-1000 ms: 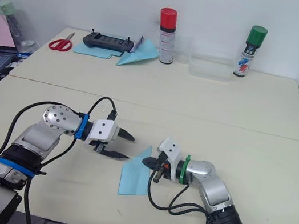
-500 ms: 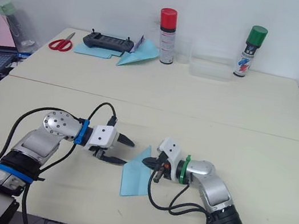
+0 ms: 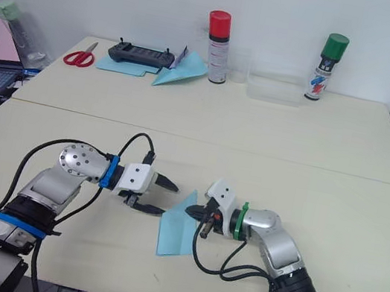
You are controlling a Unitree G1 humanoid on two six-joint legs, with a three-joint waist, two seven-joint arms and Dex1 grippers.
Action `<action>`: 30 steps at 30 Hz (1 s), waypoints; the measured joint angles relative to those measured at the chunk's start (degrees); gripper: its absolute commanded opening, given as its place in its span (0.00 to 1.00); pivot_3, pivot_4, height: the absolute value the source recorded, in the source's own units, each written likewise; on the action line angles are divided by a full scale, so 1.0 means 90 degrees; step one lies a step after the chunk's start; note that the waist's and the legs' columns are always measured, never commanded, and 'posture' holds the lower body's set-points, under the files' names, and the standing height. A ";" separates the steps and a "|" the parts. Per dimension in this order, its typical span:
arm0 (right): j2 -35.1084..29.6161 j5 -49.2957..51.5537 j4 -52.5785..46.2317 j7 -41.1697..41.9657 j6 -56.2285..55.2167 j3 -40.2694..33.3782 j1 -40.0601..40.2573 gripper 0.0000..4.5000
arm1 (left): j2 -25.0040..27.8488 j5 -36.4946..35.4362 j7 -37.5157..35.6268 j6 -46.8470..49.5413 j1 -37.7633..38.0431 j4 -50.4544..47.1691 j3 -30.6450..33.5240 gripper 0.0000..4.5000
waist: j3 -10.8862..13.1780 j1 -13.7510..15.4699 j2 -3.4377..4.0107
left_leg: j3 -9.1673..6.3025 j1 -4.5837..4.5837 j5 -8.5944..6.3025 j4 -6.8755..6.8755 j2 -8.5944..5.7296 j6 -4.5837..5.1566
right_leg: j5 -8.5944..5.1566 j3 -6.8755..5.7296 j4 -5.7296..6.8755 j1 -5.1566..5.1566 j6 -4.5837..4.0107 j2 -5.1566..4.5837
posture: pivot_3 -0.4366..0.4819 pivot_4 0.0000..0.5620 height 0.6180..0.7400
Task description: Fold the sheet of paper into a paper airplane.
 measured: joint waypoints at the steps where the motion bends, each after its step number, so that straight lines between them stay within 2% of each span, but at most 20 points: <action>1: 0.0000 0.0000 0.0000 -0.0001 0.0000 0.0000 0.0002 0.00 | -0.0043 0.0054 0.0025 -0.0072 -0.0004 0.0022 -0.0051 0.71 | 0.0000 0.0000 0.0000 | 0.0000 0.0001 0.0000 0.0000 0.0000 0.0000 | 0.0000 0.0000 0.0000 0.0001 0.0000 0.0000 | 0.48 0.27 1.00; 5: -0.0006 -0.0001 0.0004 -0.0014 -0.0001 -0.0003 0.0006 0.00 | -0.0275 0.0326 0.0164 -0.0607 -0.0220 0.0219 -0.0288 0.71 | -0.0002 0.0014 -0.0001 | 0.0001 0.0004 0.0000 0.0003 -0.0001 0.0000 | 0.0001 0.0001 0.0000 0.0005 0.0000 0.0000 | 0.48 0.27 1.00; 6: -0.0007 -0.0001 0.0003 -0.0014 -0.0001 -0.0004 0.0007 0.00 | -0.0321 0.0373 0.0162 -0.0795 -0.0313 0.0325 -0.0342 0.63 | -0.0002 0.0014 -0.0001 | 0.0000 0.0005 0.0000 0.0003 -0.0001 0.0000 | 0.0001 0.0000 0.0000 0.0007 0.0001 0.0000 | 0.48 0.27 1.00; 8: -0.0005 -0.0001 0.0002 -0.0016 -0.0001 -0.0002 0.0006 0.00 | -0.0398 0.0425 0.0144 -0.1079 -0.0437 0.0522 -0.0400 0.53 | -0.0002 0.0015 -0.0001 | 0.0001 0.0005 0.0000 0.0003 -0.0001 0.0000 | 0.0001 0.0000 0.0000 0.0006 0.0001 0.0000 | 0.48 0.27 1.00; 13: -0.0009 0.0000 -0.0020 -0.0020 0.0003 -0.0007 0.0022 0.00 | -0.0425 0.0396 -0.0137 -0.1407 -0.0566 0.0834 -0.0502 0.16 | -0.0002 0.0010 -0.0001 | -0.0001 0.0003 0.0000 0.0003 -0.0001 0.0000 | 0.0001 -0.0002 0.0000 0.0005 0.0001 0.0000 | 0.48 0.27 1.00; 15: -0.0015 0.0000 -0.0032 -0.0025 0.0006 -0.0021 0.0034 0.00 | -0.0418 0.0393 -0.0261 -0.1494 -0.0592 0.0900 -0.0531 0.04 | -0.0002 0.0009 -0.0001 | 0.0000 0.0003 0.0000 0.0003 -0.0001 0.0000 | 0.0001 0.0000 0.0000 0.0005 0.0001 0.0000 | 0.48 0.27 1.00; 16: -0.0018 0.0001 -0.0038 -0.0026 0.0011 -0.0032 0.0039 0.00 | -0.0420 0.0382 -0.0302 -0.1512 -0.0600 0.0912 -0.0547 0.01 | -0.0002 0.0010 -0.0001 | 0.0000 0.0002 0.0000 0.0003 -0.0001 0.0000 | 0.0001 -0.0001 0.0000 0.0005 0.0001 0.0000 | 0.48 0.27 1.00; 26: -0.0384 0.0327 -0.0528 -0.0029 0.0626 -0.0640 0.0175 0.00 | -0.0361 0.0353 -0.0386 -0.1550 -0.0635 0.0884 -0.0564 0.01 | 0.0002 0.0000 -0.0002 | -0.0001 -0.0007 0.0000 0.0002 -0.0001 0.0000 | 0.0000 -0.0001 0.0000 -0.0004 0.0001 0.0001 | 0.48 0.27 1.00; 29: -0.0582 0.0482 -0.0736 -0.0033 0.0718 -0.0997 0.0173 0.14 | -0.0097 0.0383 -0.0309 -0.1316 -0.0512 0.0520 -0.0558 0.00 | 0.0003 -0.0022 -0.0001 | -0.0002 -0.0007 0.0000 -0.0001 0.0001 0.0001 | 0.0000 0.0000 0.0000 -0.0006 0.0001 0.0002 | 0.48 0.27 1.00; 30: -0.0681 0.0525 -0.0815 -0.0019 0.0760 -0.1097 0.0173 0.22 | 0.0045 0.0432 -0.0256 -0.1169 -0.0459 0.0343 -0.0554 0.00 | 0.0008 -0.0038 -0.0001 | -0.0002 -0.0007 -0.0001 -0.0002 0.0001 0.0001 | 0.0000 -0.0001 0.0001 -0.0007 0.0001 0.0003 | 0.48 0.27 1.00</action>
